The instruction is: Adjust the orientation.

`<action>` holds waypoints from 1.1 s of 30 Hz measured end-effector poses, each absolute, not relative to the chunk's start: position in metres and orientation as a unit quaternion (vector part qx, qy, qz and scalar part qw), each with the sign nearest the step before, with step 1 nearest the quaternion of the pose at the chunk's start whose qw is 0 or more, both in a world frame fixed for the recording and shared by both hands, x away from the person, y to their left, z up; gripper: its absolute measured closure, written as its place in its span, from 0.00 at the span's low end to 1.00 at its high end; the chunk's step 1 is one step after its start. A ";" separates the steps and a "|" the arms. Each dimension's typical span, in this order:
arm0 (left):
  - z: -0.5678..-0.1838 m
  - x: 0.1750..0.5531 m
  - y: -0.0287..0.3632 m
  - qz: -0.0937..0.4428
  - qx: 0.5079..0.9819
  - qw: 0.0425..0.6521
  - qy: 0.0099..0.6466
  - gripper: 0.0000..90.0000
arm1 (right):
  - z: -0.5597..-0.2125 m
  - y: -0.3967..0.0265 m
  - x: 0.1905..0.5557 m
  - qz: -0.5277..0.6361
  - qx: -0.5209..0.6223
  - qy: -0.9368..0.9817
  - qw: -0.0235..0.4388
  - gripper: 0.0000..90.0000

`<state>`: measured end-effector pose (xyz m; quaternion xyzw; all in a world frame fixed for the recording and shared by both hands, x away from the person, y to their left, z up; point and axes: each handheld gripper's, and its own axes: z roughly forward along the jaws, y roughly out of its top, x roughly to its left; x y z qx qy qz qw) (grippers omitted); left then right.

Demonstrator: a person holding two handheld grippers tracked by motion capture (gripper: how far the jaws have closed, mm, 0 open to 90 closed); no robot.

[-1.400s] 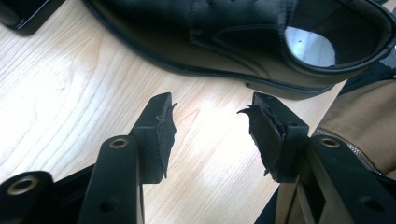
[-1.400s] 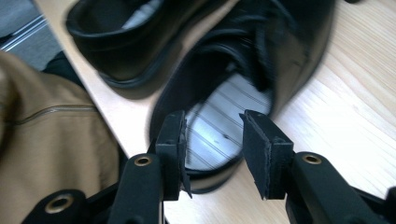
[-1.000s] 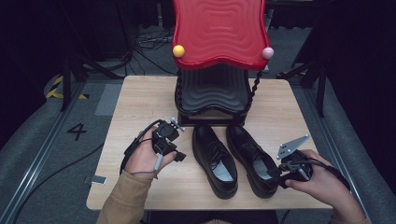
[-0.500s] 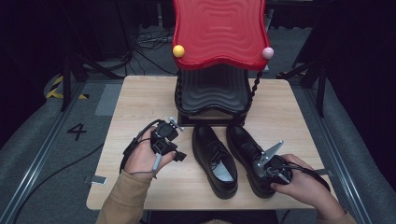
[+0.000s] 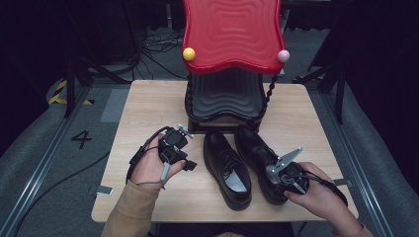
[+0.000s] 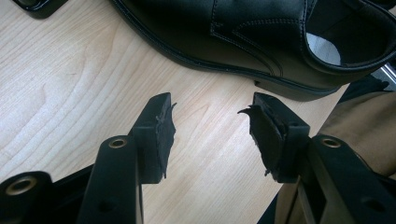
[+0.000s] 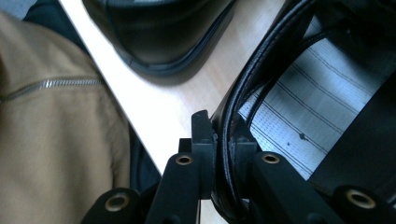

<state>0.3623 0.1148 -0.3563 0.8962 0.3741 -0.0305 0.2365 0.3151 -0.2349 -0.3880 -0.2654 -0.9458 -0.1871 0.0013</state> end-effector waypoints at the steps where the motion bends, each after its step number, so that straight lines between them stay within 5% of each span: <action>1: -0.357 0.362 0.115 -0.030 0.896 0.236 0.375 0.55 | -0.388 -0.233 0.316 -0.187 -0.267 -0.945 -0.002 0.94; 18: -0.358 0.361 0.122 -0.029 0.891 0.237 0.386 0.54 | -0.403 -0.189 0.329 -0.172 -0.254 -0.952 -0.001 0.86; 23: -0.358 0.362 0.122 -0.029 0.892 0.236 0.385 0.54 | -0.397 -0.198 0.330 -0.202 -0.258 -0.945 0.009 0.70; 33: -0.358 0.364 0.130 -0.026 0.886 0.237 0.398 0.52 | -0.376 -0.209 0.327 -0.240 -0.319 -0.917 0.004 0.60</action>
